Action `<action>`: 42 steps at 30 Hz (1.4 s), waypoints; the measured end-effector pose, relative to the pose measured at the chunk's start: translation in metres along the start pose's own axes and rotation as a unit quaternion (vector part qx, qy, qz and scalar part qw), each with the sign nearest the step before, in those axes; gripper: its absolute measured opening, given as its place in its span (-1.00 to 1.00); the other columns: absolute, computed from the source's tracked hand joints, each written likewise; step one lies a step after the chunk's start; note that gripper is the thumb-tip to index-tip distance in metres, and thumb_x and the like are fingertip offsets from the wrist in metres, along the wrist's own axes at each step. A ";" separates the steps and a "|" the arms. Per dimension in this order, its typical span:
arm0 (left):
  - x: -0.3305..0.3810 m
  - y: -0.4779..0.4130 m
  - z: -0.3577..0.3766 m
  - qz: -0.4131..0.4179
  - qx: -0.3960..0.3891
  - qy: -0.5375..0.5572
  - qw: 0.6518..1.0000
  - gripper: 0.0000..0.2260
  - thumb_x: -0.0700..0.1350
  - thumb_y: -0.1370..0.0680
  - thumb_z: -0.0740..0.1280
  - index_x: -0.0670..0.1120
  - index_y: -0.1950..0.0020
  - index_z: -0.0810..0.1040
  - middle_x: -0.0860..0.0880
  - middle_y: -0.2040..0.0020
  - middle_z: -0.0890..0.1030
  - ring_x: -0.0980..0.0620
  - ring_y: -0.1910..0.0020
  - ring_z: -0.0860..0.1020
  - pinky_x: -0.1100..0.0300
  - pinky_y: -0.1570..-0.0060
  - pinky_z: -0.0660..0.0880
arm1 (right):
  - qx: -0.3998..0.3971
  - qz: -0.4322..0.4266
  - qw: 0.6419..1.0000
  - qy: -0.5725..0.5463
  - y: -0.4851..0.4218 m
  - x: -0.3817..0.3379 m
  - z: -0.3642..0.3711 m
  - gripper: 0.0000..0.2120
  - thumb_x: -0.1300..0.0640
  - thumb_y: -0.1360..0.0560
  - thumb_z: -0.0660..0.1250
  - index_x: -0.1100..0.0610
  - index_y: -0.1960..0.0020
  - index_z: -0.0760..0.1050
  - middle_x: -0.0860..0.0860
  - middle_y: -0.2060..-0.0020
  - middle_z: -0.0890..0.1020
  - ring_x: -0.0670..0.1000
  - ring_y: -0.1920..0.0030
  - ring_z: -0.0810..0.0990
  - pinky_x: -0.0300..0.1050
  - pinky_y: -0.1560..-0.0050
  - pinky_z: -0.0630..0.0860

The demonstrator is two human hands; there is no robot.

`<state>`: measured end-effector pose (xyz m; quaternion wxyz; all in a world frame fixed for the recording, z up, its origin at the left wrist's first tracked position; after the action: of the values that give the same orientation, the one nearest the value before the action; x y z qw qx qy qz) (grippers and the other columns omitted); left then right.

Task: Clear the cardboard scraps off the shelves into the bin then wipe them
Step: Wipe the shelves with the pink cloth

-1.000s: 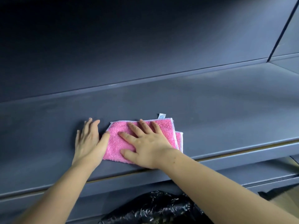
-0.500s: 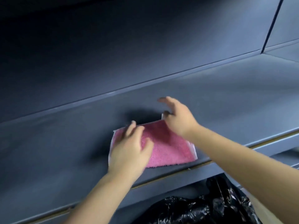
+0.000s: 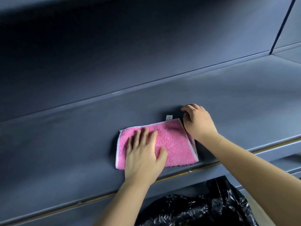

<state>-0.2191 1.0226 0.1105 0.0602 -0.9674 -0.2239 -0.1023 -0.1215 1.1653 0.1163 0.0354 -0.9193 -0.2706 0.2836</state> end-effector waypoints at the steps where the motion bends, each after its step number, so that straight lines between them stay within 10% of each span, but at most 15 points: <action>1: 0.001 -0.001 -0.001 0.000 -0.008 -0.006 1.000 -0.21 0.19 -0.25 -0.32 0.15 -0.48 0.08 0.04 -0.55 0.03 0.02 -0.54 -0.05 0.06 -0.48 -0.12 | 0.005 0.009 1.000 -0.006 0.000 0.000 -0.001 -0.66 0.28 -0.53 0.11 0.24 -0.25 0.47 0.17 -0.24 0.52 0.22 -0.25 0.42 -0.04 -0.24 0.33; 9: -0.020 -0.001 -0.028 0.144 -0.154 0.067 0.975 -0.42 -0.25 -0.52 0.17 0.51 -0.10 0.19 0.33 -0.43 -0.12 0.33 -0.42 -0.27 0.18 -0.40 -0.45 | 0.042 0.049 0.998 0.009 -0.005 0.000 -0.002 -0.70 0.20 -0.55 0.10 0.25 -0.20 0.48 0.16 -0.19 0.54 0.22 -0.21 0.42 -0.04 -0.20 0.32; 17: 0.007 -0.027 -0.006 0.126 -0.155 -0.024 0.979 -0.55 0.13 -0.57 -0.10 0.02 -0.43 0.16 0.00 -0.47 0.14 -0.03 -0.48 0.03 0.03 -0.47 0.00 | 0.028 0.082 0.995 0.045 -0.007 0.001 0.002 -0.70 0.10 -0.57 0.08 0.22 -0.16 0.47 0.15 -0.16 0.52 0.21 -0.19 0.40 -0.05 -0.17 0.32; 24: 0.030 -0.050 0.013 0.209 -0.122 -0.075 0.967 -0.53 0.04 -0.60 -0.17 0.01 -0.51 0.00 0.03 -0.55 -0.04 -0.07 -0.53 -0.15 -0.02 -0.47 -0.22 | 0.032 0.071 0.995 0.056 -0.010 0.003 0.004 -0.69 0.09 -0.58 0.08 0.22 -0.17 0.46 0.15 -0.17 0.52 0.21 -0.19 0.40 -0.03 -0.19 0.32; 29: 0.042 0.003 0.023 0.306 -0.108 -0.093 0.941 -0.48 0.10 -0.43 0.01 -0.04 -0.23 0.55 -0.01 -0.27 0.56 -0.06 -0.26 0.52 -0.10 -0.13 0.47 | 0.052 0.060 0.996 0.042 -0.011 0.004 0.004 -0.70 0.10 -0.58 0.07 0.22 -0.13 0.49 0.16 -0.13 0.54 0.21 -0.17 0.42 -0.03 -0.19 0.35; 34: 0.019 -0.049 0.013 0.244 -0.123 -0.097 0.957 -0.36 0.18 -0.45 -0.30 0.03 -0.52 -0.11 0.07 -0.56 -0.13 0.02 -0.53 -0.19 0.08 -0.46 -0.25 | 0.042 0.061 0.996 0.050 -0.012 0.004 0.004 -0.70 0.10 -0.58 0.07 0.23 -0.13 0.48 0.16 -0.15 0.53 0.22 -0.19 0.40 -0.01 -0.22 0.34; 42: 0.010 -0.062 0.014 0.283 -0.141 -0.105 0.943 -0.39 0.18 -0.47 -0.22 0.07 -0.52 -0.12 0.11 -0.55 -0.13 0.04 -0.52 -0.21 0.12 -0.45 -0.29 | 0.046 0.062 0.995 0.055 -0.012 0.004 0.006 -0.68 0.06 -0.57 0.09 0.23 -0.12 0.49 0.16 -0.14 0.53 0.21 -0.20 0.40 0.00 -0.21 0.36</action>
<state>-0.2358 1.0843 0.1029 -0.0745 -0.9946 0.0709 -0.0099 -0.1277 1.1774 0.1119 0.0748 -0.9461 -0.1970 0.2460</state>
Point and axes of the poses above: each hand's wrist, its own y-axis away from the middle knuckle, its own z-axis out of the palm, x = y × z, the point moved 4 cm from there along -y, towards the middle knuckle
